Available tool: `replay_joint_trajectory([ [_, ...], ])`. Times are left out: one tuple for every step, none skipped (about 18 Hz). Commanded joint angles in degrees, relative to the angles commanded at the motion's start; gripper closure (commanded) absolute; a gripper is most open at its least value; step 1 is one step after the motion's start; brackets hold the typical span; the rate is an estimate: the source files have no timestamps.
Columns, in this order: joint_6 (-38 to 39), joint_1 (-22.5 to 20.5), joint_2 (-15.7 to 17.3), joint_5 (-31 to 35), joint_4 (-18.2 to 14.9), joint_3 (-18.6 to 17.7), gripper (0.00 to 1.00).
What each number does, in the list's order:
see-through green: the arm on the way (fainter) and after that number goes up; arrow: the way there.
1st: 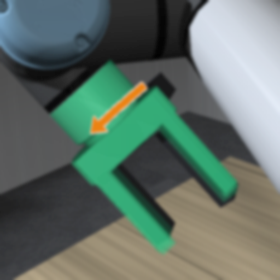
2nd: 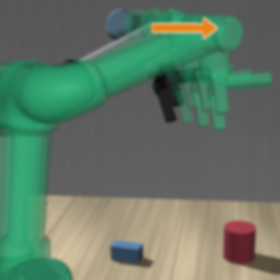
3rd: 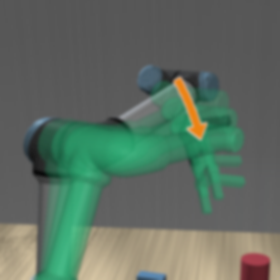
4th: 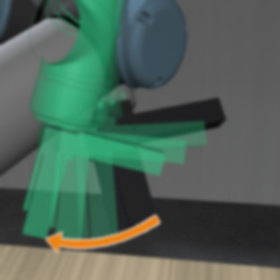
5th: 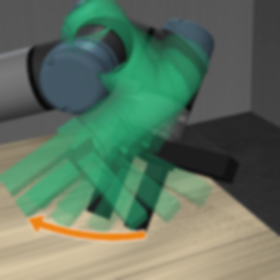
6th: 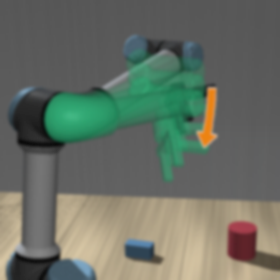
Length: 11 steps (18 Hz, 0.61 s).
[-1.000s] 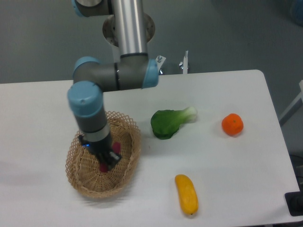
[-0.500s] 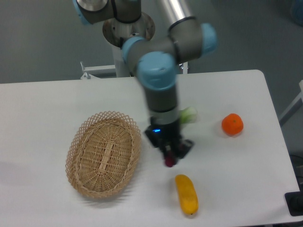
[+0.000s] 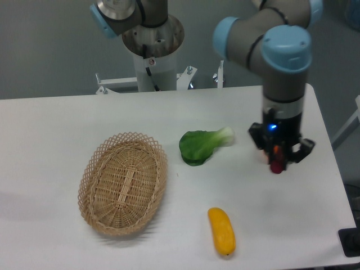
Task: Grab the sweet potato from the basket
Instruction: 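Lift the sweet potato out of the basket and carry it away, then hold the sweet potato raised beside the tangerine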
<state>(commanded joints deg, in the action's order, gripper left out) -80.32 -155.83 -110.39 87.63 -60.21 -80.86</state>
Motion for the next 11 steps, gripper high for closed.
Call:
replay_joint_trajectory([
  [-0.44, -0.35, -0.09, 0.0, 0.09, 0.0, 0.75],
  [-0.62, -0.79, -0.17, 0.0, 0.17, 0.09, 0.75],
  [-0.71, -0.88, -0.26, -0.17, 0.26, 0.17, 0.75],
  [-0.71, -0.97, -0.52, -0.61, 0.35, 0.26, 0.75],
  [-0.63, -0.97, -0.79, -0.79, 0.44, 0.26, 0.75],
  [-0.63, -0.97, -0.97, -0.7, 0.44, 0.26, 0.75],
  [-0.71, -0.97, -1.05, -0.79, 0.53, 0.35, 0.75],
  [-0.71, -1.32, -1.05, -0.79, 0.53, 0.35, 0.75],
  [-0.71, -1.67, -1.05, -0.88, 0.53, 0.44, 0.75],
  [-0.71, -1.93, -0.97, -1.23, 0.53, 0.61, 0.75],
  [-0.71, -1.94, -0.97, -1.23, 0.53, 0.62, 0.75],
])
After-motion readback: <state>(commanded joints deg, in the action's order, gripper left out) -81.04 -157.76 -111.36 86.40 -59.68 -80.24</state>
